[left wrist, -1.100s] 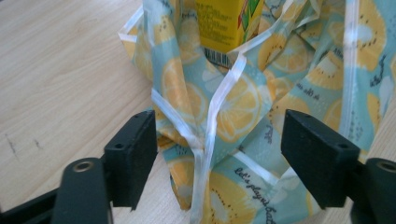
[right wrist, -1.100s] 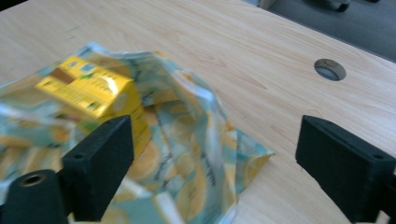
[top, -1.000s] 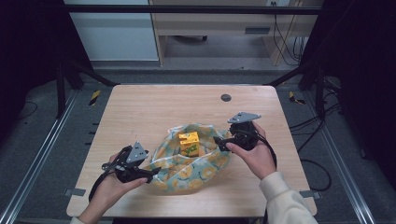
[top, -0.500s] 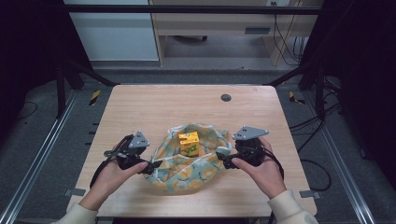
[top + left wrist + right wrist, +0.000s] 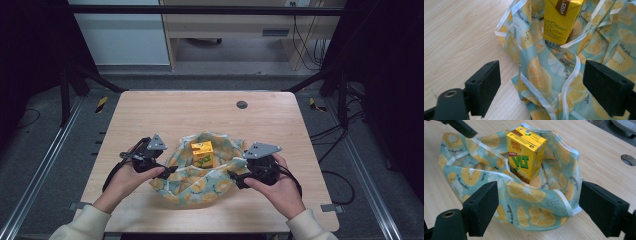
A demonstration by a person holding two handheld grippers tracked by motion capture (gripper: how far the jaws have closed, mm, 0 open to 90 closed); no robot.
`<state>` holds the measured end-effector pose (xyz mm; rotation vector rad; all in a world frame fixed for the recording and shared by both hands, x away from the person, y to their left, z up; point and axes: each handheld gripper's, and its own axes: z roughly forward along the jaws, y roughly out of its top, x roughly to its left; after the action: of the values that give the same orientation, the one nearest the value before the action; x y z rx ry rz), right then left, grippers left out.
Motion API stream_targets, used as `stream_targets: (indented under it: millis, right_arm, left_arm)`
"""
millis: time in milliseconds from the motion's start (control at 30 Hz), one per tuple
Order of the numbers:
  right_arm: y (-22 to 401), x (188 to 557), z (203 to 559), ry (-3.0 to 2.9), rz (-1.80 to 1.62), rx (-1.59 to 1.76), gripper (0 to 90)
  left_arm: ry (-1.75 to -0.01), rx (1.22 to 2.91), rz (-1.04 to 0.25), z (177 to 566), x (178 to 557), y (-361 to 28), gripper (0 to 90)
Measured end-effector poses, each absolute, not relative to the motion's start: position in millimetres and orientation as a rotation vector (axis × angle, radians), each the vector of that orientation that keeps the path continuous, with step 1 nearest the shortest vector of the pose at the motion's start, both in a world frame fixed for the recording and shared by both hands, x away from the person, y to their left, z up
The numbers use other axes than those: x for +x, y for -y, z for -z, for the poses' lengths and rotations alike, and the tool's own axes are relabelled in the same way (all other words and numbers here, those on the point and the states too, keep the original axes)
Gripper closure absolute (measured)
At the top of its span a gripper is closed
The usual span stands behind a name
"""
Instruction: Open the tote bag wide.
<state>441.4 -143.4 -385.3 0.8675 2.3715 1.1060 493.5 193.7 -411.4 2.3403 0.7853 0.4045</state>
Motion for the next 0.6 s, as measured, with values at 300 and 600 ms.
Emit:
stream_targets:
  millis: [300, 600]
  right_arm:
    - [125.4, 447.4, 386.4, -2.452, -1.075, 0.786, 17.5]
    - [100.4, 448.1, 408.7, -2.536, -1.021, 0.733, 18.1]
  left_arm:
    - [-0.76, 2.355, -0.412, 411.8, 497.1, -186.6, 21.5]
    - [-0.761, 2.33, -0.437, 410.8, 507.4, -180.9, 33.2]
